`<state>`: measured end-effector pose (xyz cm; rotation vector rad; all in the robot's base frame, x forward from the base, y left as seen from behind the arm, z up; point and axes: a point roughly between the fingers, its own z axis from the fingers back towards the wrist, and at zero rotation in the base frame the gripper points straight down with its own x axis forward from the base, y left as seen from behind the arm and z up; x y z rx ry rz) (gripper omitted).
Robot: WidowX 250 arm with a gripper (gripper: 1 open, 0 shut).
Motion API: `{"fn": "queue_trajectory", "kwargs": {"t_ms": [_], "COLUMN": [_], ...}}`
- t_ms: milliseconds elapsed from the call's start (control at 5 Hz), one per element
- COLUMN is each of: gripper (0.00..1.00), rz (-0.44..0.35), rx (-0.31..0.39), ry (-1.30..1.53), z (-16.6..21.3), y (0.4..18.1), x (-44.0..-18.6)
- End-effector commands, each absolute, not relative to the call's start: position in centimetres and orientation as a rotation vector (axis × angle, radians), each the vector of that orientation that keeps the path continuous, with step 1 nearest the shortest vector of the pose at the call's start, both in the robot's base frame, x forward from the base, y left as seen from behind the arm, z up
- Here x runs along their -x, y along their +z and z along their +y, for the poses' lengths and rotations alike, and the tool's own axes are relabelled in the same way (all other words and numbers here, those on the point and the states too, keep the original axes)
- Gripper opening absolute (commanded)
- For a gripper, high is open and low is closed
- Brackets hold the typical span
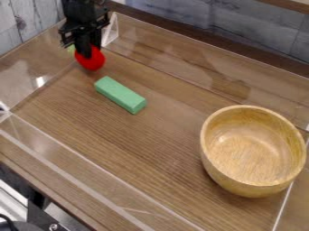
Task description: Move the red fruit to the left
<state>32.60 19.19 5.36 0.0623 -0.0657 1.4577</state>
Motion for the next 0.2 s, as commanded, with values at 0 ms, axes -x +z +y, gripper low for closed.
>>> {"fn": "queue_trajectory", "kwargs": {"t_ms": [0], "gripper": [0.0], "rz": [-0.144], "rx": [-0.058], "ry": [1.505], "z": [19.34], "y": [7.56], "x": [-34.47]}}
